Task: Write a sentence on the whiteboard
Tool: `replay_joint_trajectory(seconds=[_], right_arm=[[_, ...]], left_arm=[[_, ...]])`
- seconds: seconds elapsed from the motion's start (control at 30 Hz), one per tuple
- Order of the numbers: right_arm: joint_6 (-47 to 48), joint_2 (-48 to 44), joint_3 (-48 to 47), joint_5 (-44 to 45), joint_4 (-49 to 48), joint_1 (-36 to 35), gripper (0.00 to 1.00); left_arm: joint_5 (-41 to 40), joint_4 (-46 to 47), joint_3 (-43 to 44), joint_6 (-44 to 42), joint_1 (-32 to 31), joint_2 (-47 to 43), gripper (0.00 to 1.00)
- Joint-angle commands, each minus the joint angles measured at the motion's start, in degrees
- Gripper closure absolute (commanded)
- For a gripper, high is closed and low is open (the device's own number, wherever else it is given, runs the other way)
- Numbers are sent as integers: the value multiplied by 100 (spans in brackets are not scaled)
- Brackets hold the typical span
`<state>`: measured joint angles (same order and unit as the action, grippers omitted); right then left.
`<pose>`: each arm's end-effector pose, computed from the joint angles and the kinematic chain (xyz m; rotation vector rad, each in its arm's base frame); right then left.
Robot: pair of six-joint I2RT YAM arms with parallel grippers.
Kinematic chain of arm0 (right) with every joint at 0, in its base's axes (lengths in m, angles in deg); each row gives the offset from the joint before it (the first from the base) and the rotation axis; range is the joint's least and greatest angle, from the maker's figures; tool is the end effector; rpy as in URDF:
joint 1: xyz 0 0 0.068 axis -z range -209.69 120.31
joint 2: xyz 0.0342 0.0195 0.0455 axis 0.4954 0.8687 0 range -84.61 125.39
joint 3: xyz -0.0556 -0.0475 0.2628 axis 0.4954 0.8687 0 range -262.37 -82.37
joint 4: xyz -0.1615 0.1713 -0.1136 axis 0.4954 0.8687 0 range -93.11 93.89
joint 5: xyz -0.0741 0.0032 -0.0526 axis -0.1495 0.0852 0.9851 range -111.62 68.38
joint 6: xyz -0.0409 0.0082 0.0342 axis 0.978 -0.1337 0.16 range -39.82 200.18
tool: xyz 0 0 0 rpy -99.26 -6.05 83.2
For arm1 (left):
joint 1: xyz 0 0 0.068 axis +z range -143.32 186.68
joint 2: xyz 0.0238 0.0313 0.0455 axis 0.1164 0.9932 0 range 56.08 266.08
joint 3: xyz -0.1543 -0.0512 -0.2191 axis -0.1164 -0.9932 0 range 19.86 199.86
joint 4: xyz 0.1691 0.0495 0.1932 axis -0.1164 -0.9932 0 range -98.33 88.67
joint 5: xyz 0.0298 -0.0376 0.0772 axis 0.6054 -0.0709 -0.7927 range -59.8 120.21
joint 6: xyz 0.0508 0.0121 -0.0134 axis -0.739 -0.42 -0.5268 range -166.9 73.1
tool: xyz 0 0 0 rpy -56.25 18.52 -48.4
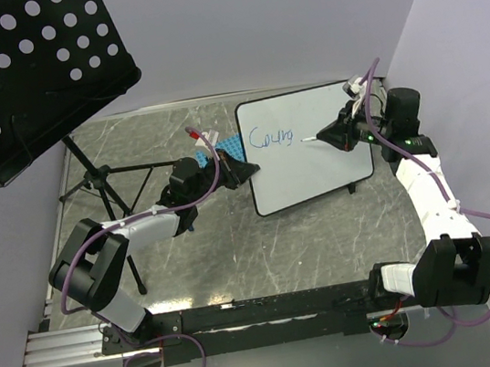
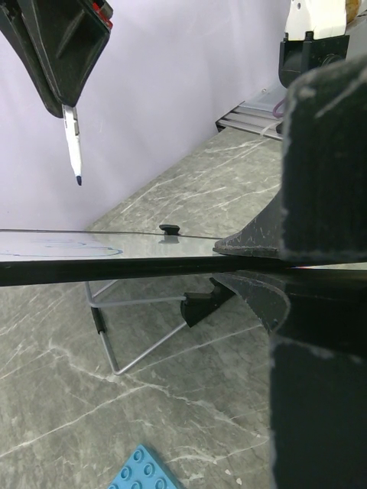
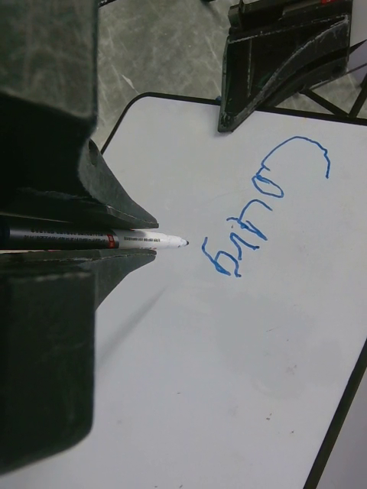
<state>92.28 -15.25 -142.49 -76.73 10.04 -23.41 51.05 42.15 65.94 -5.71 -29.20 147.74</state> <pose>0.2673 -0.0001 0.3444 -0.6973 1.7119 0.7124 0.2755 -0.2148 0.2405 0.2287 1.7609 -1.3017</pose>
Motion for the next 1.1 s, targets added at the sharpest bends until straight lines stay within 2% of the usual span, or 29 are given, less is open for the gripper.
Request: replay_joint_trajectory(seconds=[0.0,1.07], right_arm=[[126,-28,35,-35,-295,-22,100],[47,-28,246,71,-638,-22,100]], left_arm=[[17,371,6,-234,-16,-174,99],[25,459,-73,-164,-24,-183,99]])
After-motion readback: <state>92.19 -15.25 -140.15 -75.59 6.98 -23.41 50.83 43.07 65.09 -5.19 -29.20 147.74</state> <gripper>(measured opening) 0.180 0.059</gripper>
